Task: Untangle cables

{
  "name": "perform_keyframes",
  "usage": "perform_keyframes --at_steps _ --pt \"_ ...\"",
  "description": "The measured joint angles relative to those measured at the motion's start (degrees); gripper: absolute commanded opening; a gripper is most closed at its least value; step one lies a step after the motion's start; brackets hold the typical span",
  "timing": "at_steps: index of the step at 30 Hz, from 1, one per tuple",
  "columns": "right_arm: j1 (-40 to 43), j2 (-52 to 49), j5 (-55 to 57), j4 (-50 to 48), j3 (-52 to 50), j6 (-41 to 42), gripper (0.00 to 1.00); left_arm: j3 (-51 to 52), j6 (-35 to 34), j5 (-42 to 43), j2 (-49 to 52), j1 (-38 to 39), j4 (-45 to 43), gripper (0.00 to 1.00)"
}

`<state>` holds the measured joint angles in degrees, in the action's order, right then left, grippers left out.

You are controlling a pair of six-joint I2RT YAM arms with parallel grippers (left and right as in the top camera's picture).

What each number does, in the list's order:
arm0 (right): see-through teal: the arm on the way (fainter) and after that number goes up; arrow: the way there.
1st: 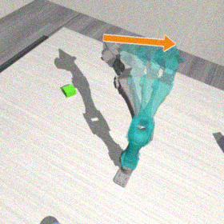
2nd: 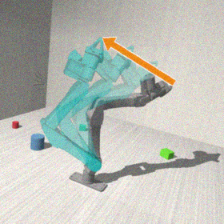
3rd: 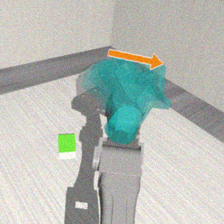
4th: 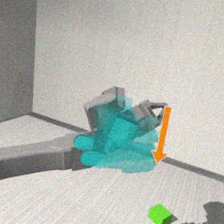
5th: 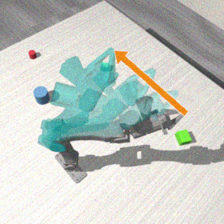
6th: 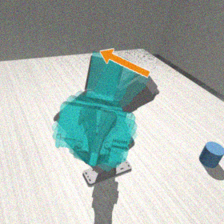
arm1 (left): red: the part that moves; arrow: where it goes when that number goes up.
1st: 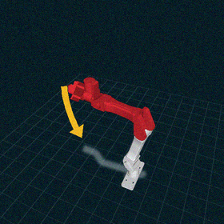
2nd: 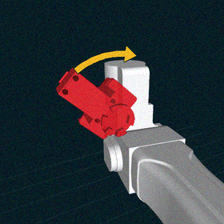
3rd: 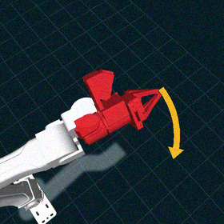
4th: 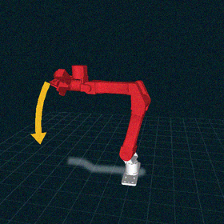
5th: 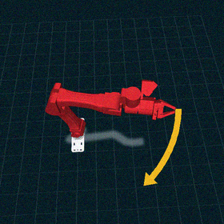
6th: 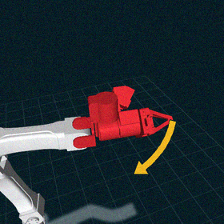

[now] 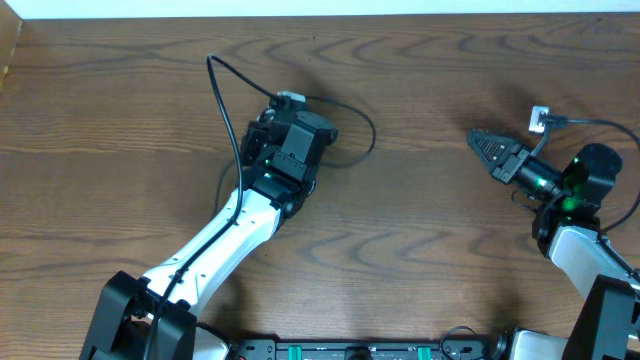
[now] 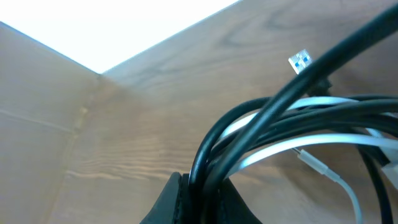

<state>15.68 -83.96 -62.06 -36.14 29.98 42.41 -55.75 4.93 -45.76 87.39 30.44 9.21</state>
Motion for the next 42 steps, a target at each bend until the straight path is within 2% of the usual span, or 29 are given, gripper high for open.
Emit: perform_keyframes --at_steps 2,4,9,11,17,19,24,28,31,40,42 --pt "0.0 0.0 1.9 4.3 0.0 -2.2 0.04 0.0 2.1 -2.0 0.0 0.0 -2.3 0.08" --pt "0.0 0.0 3.1 7.3 0.0 -4.0 0.13 0.0 3.6 -3.2 0.0 0.0 -3.1 0.08" --pt "-4.4 0.0 1.2 8.9 0.0 -4.8 0.26 0.0 5.2 -4.6 0.0 0.2 -3.9 0.08" --pt "-8.0 0.0 0.2 9.0 0.0 -4.3 0.29 0.0 5.5 -4.8 0.0 0.5 -4.4 0.08" --pt "-20.5 0.0 3.5 10.4 0.0 -3.7 0.48 0.0 5.6 -5.2 0.0 3.5 -5.0 0.08" --pt "-24.4 0.0 7.6 11.6 0.0 -2.8 0.56 0.0 5.4 -5.2 0.0 4.7 -5.0 0.08" --pt "-33.4 0.0 18.2 12.8 0.0 4.4 0.62 0.0 1.1 -5.2 0.0 7.2 -5.0 0.08" --pt "-38.6 0.0 26.3 12.7 0.0 11.2 0.63 0.0 -4.0 -5.2 0.0 8.9 -5.0 0.08" --pt "-41.4 0.0 32.2 12.7 0.0 16.9 0.6 0.0 -6.8 -5.2 0.0 10.3 -5.0 0.08" --pt "-42.6 0.0 41.6 12.1 0.0 27.4 0.56 0.0 -9.8 -5.2 0.0 15.0 -4.3 0.08" --pt "-42.6 0.0 42.7 12.1 0.0 28.4 0.46 0.0 -10.3 -5.2 0.0 15.2 -3.6 0.08"
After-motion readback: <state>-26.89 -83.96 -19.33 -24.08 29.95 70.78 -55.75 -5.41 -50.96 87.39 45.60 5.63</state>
